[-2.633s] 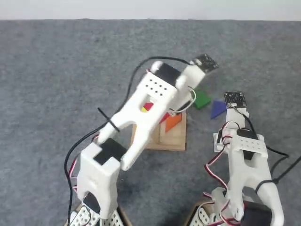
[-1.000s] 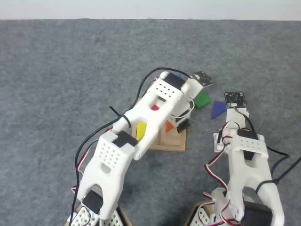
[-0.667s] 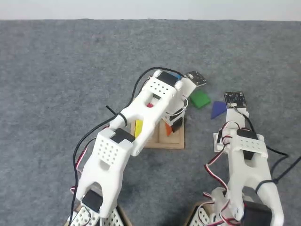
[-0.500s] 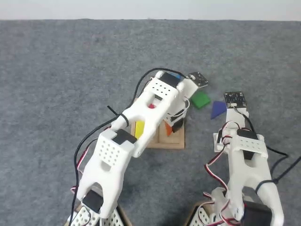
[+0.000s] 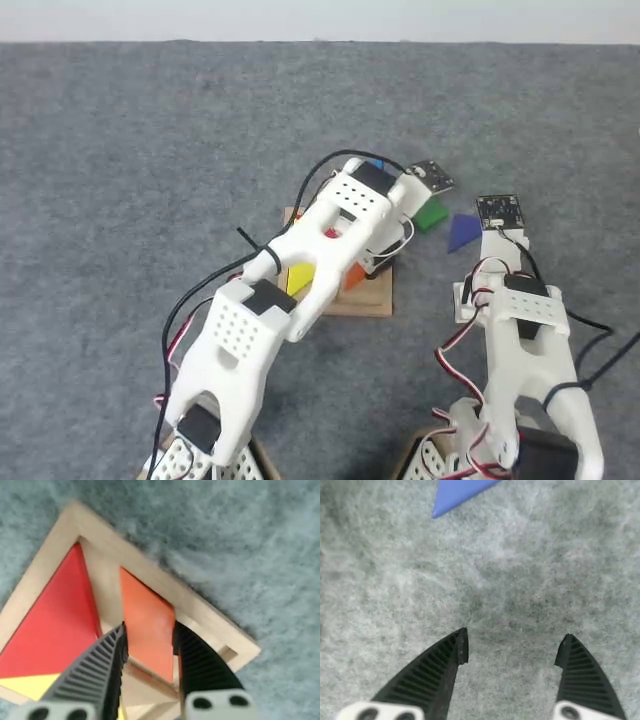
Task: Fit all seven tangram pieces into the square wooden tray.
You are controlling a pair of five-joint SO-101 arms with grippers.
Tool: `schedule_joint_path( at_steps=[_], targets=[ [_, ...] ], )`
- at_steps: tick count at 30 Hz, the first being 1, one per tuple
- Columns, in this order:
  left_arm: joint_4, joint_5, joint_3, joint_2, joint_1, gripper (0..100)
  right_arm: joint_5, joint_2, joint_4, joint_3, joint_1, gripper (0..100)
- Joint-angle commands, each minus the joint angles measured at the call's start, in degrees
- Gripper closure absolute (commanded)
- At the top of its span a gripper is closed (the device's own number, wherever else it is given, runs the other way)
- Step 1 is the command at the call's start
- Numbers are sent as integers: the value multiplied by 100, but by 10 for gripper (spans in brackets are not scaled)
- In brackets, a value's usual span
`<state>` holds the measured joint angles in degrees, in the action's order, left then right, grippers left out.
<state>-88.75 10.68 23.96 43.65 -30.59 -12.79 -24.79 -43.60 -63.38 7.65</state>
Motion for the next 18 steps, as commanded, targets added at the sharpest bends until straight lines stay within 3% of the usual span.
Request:
schedule_joint_path(
  at_steps=[1, 5, 13, 18],
  targets=[
    [-589, -70, 629, -413, -79, 991, -53, -180, 84, 35, -40, 707],
    [-1196, -44, 1244, -686, 0, 991, -53, -180, 84, 35, -40, 707],
    [-1152, -35, 919, -958, 308, 983, -53, -180, 84, 35, -40, 707],
    [-958, 79, 884, -580, 422, 838, -53, -180, 84, 35, -40, 707]
  ],
)
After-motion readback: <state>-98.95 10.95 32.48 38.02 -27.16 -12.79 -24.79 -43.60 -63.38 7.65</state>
